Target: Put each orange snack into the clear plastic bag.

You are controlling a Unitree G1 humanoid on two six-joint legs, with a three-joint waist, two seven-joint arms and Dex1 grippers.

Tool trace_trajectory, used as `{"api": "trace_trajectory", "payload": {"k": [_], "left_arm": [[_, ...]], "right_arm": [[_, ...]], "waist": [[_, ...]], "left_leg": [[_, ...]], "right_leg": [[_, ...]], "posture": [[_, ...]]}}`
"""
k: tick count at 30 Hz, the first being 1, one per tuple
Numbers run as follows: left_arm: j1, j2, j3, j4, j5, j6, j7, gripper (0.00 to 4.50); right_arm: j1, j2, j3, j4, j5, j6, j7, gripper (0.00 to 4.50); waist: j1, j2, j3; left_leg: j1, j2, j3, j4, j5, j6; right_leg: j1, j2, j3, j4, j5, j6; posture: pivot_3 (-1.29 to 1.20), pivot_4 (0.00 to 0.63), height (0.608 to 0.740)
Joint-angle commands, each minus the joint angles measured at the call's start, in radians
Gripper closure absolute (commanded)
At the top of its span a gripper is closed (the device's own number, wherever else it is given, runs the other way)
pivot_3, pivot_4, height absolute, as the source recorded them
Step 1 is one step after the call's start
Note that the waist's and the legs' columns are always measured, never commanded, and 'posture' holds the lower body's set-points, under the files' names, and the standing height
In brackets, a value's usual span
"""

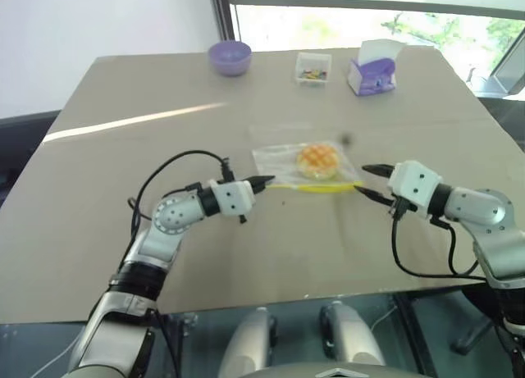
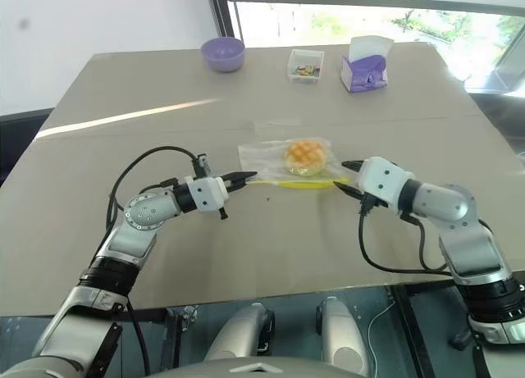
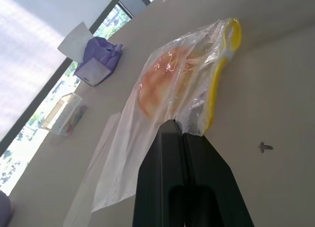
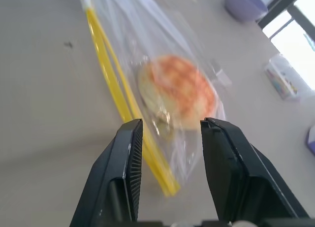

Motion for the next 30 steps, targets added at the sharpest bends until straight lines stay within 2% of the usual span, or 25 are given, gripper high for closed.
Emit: {"api": "trace_trajectory", "payload": {"k": [1, 3, 9, 22, 30], "left_arm": [[0.005, 0.003, 0.019, -0.046, -0.049, 0.048, -0.016, 4.25], [0.007, 0.001, 0.014, -0.054, -0.048, 0.059, -0.019, 3.65], [-0.004, -0.014, 0.018, -0.067, -0.022, 0.080, 0.019, 1.02], [-0.025, -0.034, 0.006, -0.081, -0.055, 0.121, -0.014, 1.02], [-0.038, -0.043, 0.016, -0.089, -0.066, 0.150, -0.027, 1.02]], "right_arm": [[-0.055, 0.027, 0.048, -0.046, -0.024, -0.010, -0.014, 2.46], [-0.076, 0.051, 0.105, -0.034, -0.067, -0.046, -0.017, 2.44], [-0.120, 0.129, 0.201, -0.009, -0.115, -0.070, -0.023, 2.44], [-0.148, 0.173, 0.302, 0.120, -0.207, -0.183, -0.032, 2.44], [-0.181, 0.225, 0.317, 0.335, -0.288, -0.297, -0.113, 2.44]], "waist": [[0.000, 0.000, 0.000], [0.001, 0.000, 0.000], [0.004, 0.000, 0.000], [0.005, 0.000, 0.000], [0.004, 0.000, 0.000]], "left_leg": [[0.000, 0.000, 0.000, 0.000, 0.000, 0.000], [0.000, 0.000, 0.000, 0.002, 0.000, 0.000], [-0.001, 0.000, 0.000, 0.003, 0.000, 0.000], [0.000, -0.001, -0.002, 0.004, 0.000, 0.000], [0.001, -0.001, -0.002, 0.004, 0.000, 0.000]], "right_leg": [[0.000, 0.000, 0.000, 0.000, 0.000, 0.000], [0.000, 0.000, 0.000, 0.001, 0.000, 0.000], [0.001, 0.000, 0.000, 0.001, 0.000, 0.000], [0.002, 0.000, -0.002, 0.000, 0.000, 0.000], [0.003, 0.000, -0.002, 0.000, 0.000, 0.000]], "posture": [[0.00, 0.150, 0.740], [0.00, 0.150, 0.740], [0.00, 0.150, 0.740], [0.00, 0.150, 0.740], [0.00, 0.150, 0.740]]}}
